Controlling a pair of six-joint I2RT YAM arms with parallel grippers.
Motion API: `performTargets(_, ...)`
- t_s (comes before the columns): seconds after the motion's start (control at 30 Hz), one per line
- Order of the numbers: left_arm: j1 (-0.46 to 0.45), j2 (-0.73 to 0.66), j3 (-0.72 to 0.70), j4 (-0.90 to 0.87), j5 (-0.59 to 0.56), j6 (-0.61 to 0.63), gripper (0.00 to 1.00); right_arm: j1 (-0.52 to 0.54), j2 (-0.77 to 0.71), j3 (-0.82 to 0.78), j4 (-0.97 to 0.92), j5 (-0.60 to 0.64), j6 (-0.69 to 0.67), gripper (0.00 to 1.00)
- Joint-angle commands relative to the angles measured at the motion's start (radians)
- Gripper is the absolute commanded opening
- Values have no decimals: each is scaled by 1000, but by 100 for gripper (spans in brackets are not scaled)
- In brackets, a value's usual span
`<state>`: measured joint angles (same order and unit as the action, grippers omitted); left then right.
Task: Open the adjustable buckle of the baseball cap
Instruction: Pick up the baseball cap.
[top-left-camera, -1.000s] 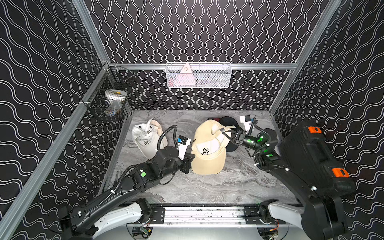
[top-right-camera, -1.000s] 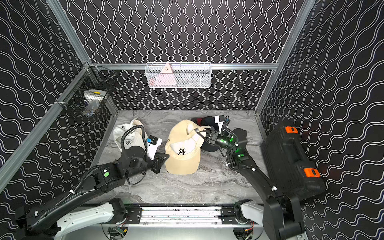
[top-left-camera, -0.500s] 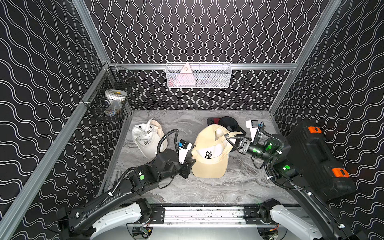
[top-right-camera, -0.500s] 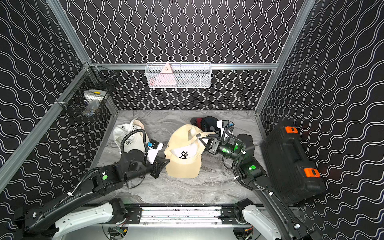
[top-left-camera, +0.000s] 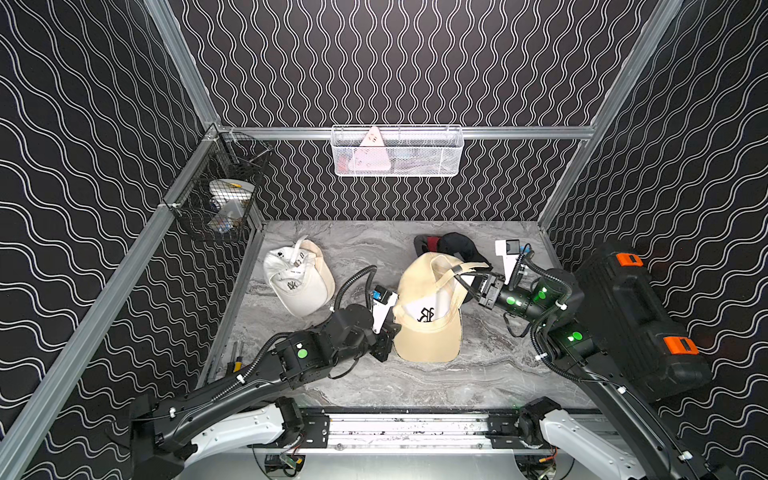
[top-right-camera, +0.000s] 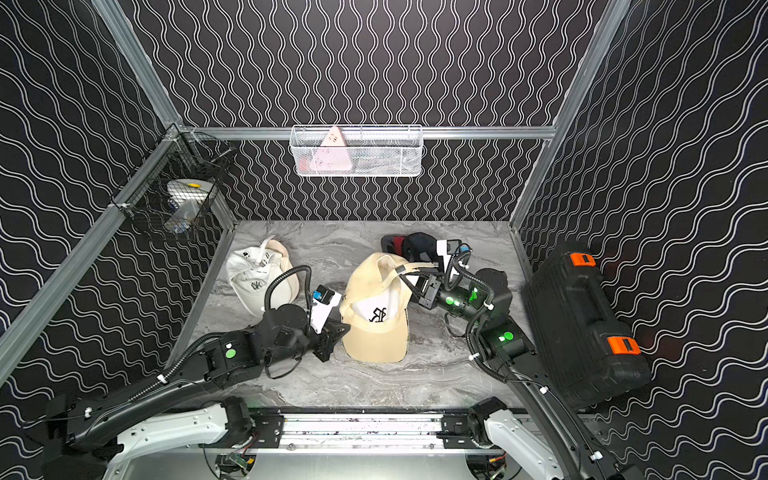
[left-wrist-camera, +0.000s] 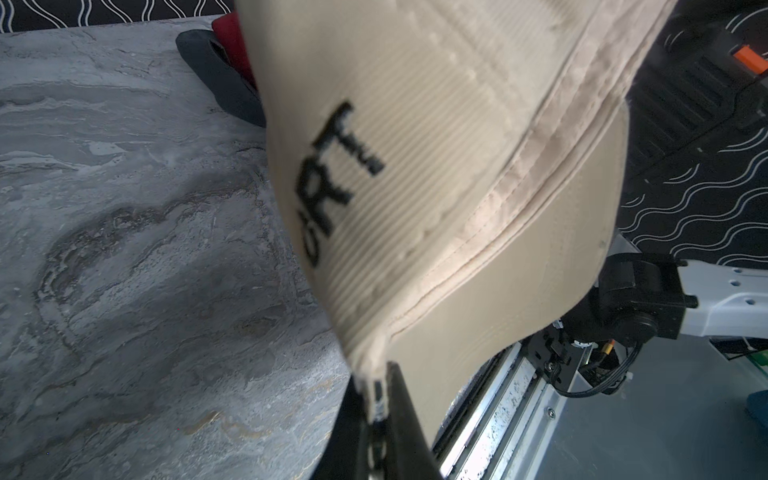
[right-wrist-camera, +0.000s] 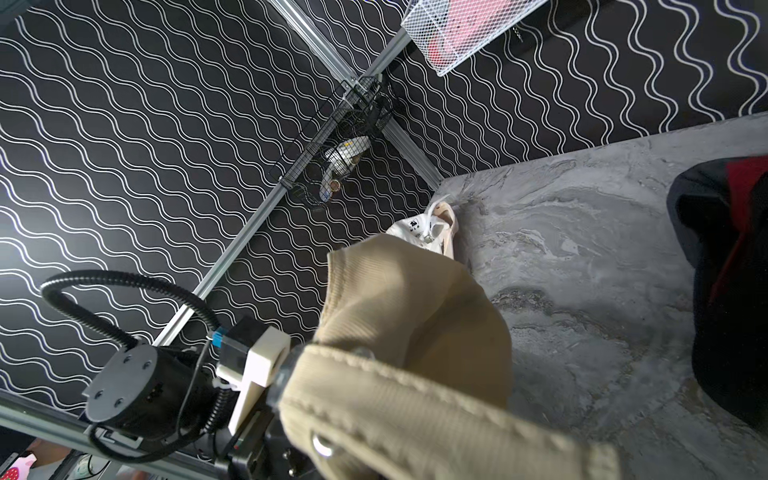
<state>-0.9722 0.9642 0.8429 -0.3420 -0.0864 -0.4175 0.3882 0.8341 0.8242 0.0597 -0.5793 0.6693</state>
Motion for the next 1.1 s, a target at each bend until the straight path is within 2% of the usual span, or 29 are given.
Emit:
performTargets(0.0,-20,22,-13,-55,-11,30,0,1,-40,30,38,60,-28,10)
performTargets(0.2,-44,2,-14,-80,-23,52,0,0,-96,33,-3,123,-29,17)
performTargets(0.37,-62,-60,-43,-90,-31,42,0,1,-93,28,25,120,-1,21)
performTargets(0.47,-65,-91,-50,-108,-34,40,0,2,-87,30,45,112,14,0)
performTargets(0.73,-69,-90,-76,-94,-4,43,0,10,-107,46,39,118,8,0)
performTargets(0.8,-71,-70,-75,-90,15,45,15,11,-117,43,40,108,5,0)
performTargets(0.87,-75,-48,-68,-92,23,50,44,12,-126,43,40,83,0,0)
performTargets(0.93,-84,-36,-58,-93,13,55,65,13,-128,45,35,54,-12,0)
performTargets(1.0,-94,-36,-44,-88,0,62,71,14,-128,43,30,26,-22,0)
performTargets(1.07,-98,-41,-20,-84,-9,75,74,17,-127,43,4,14,-40,0)
